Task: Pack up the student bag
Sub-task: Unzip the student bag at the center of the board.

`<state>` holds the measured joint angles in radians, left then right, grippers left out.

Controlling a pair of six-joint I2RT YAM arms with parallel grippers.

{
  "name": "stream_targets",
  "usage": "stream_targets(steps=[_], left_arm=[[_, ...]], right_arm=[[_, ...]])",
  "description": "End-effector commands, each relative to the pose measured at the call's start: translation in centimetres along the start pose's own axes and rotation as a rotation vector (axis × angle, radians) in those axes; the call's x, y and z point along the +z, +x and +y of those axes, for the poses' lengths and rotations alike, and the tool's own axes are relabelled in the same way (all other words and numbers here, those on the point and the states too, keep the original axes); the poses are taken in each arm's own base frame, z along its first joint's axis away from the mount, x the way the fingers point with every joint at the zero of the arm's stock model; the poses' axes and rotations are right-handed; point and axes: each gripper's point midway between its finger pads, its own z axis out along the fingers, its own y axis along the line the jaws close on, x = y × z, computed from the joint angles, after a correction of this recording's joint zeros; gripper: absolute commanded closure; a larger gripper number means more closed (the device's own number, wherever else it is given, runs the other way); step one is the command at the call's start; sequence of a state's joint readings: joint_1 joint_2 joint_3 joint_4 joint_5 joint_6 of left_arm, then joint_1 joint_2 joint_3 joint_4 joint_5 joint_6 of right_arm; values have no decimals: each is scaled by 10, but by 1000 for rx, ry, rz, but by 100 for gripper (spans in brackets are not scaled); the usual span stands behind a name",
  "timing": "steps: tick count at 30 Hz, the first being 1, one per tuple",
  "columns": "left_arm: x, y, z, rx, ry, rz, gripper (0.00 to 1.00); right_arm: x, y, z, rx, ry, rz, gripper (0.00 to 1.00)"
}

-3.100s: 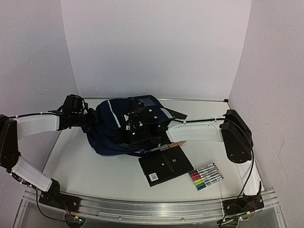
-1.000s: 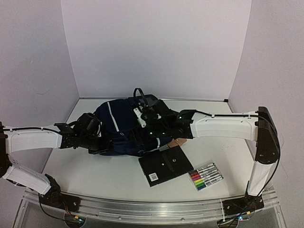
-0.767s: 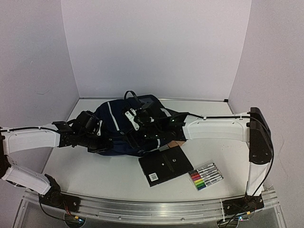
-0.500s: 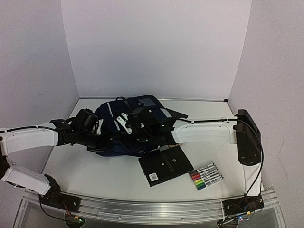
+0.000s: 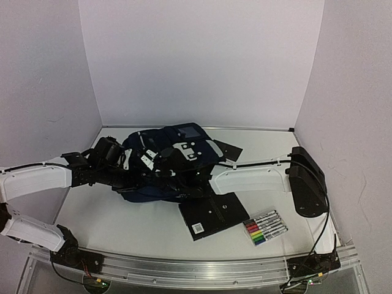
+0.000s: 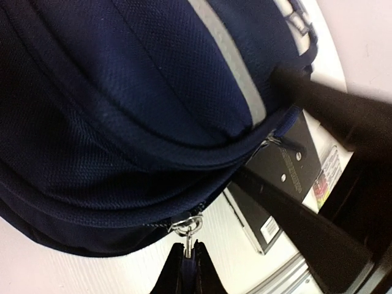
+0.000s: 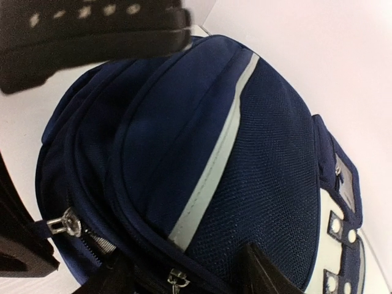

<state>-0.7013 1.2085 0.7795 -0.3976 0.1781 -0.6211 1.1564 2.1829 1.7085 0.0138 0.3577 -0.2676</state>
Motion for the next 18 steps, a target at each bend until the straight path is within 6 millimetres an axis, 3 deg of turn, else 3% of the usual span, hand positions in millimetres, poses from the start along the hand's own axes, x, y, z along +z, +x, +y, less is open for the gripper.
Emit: stream_targets(steps=[1,2,7,13,16,18], left_arm=[[-25,-38,-10,-6,-20,-149,100],[-27,-44,1,-31,-71,-170,100],[-35,-77,48,-192,-119,-232,100],[-52,-111,80,-190,-167,-287,100],[-51,-123,110,-210,-185,-281,100],[-49,-130,117,-194,-184,-277,100]], right_arm=[[2,-3,-43,57,211,-47,92],[-3,-4,-47,68,224,-61,100],[-30,-4,-59,128,229,-127,100],[-57,9,-70,166,240,-131,100],[-70,16,-69,188,200,-138,100],[-78,16,-68,209,169,-149,100]])
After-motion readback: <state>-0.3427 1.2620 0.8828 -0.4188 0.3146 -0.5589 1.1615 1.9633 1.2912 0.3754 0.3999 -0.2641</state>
